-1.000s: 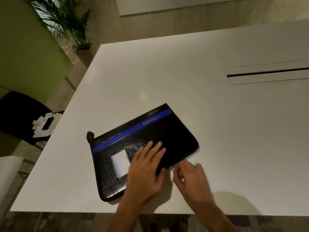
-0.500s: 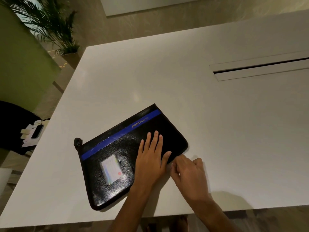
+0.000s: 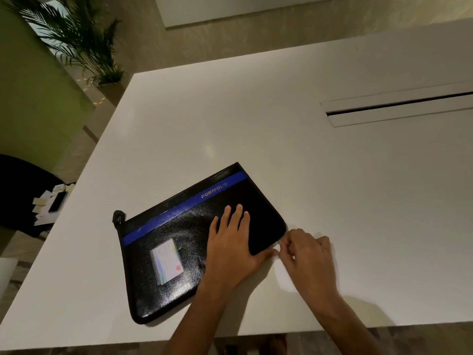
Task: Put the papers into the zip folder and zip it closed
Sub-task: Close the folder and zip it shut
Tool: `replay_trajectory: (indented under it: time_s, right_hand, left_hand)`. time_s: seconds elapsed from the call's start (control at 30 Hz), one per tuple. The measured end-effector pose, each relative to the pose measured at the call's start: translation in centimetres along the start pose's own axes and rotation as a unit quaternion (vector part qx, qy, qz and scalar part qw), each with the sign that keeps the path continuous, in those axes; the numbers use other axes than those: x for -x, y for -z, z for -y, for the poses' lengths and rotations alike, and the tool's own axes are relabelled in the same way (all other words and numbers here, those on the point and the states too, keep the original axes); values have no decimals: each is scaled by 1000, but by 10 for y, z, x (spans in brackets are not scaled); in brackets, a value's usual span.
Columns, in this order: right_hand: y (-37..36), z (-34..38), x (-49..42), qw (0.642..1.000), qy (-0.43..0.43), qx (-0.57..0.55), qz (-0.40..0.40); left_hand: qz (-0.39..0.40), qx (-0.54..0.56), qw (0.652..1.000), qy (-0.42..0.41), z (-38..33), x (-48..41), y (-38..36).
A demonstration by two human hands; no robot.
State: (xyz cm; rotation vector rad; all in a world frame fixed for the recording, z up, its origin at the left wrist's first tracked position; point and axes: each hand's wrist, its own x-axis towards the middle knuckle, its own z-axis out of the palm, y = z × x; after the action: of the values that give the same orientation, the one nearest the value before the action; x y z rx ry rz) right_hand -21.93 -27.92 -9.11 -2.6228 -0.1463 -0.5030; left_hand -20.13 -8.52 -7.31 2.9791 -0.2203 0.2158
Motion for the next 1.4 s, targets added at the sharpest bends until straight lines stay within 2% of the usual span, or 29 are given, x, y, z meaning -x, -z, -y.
replay_trajectory:
  time_s: [0.07,0.13,0.2,0.4,0.57,0.73,0.83,0.97,1.07,1.2,1.3,1.4]
  right_hand:
    - [1,1,0,1000,14,-27,2]
    - [5,1,1,998,29,-50,12]
    - [10,-2,0,998,42,-40,17]
    - [14,-5,-11,997,58,42,15]
    - [7,2,9,999,20,19,25]
    - [15,5,-1,999,0,35,25]
    - [14,18,0,995,-15,70,65]
    - [13,15,1,990,22,54,128]
    - [19,1,-12,988,79,88,99]
    - [23,-10,-23,985,68,137,73]
    - [23,-9,-18,992,36,109,49]
    - [18,-4,-8,995,69,64,35]
  left_hand:
    - [6,3,1000,-26,-6,-10,1]
    - [15,10,996,-91,-10,-17,-5]
    - [5,26,992,-122,-10,-16,-12]
    - [-25,30,990,-133,-14,-10,-21]
    - [-18,33,986,-159,-11,-8,-23]
    - [-43,38,983,-176,-13,-14,-24]
    - [-73,-7,978,-197,-15,-17,-30]
    - [-111,-35,969,-218,-14,-10,-36]
    - [-117,-35,969,-213,-15,-7,-40]
    - [-113,-41,970,-210,-19,-10,-43]
    - [-122,-48,969,-207,-23,-13,-40]
    - [-127,-46,970,-204,-24,-14,-35]
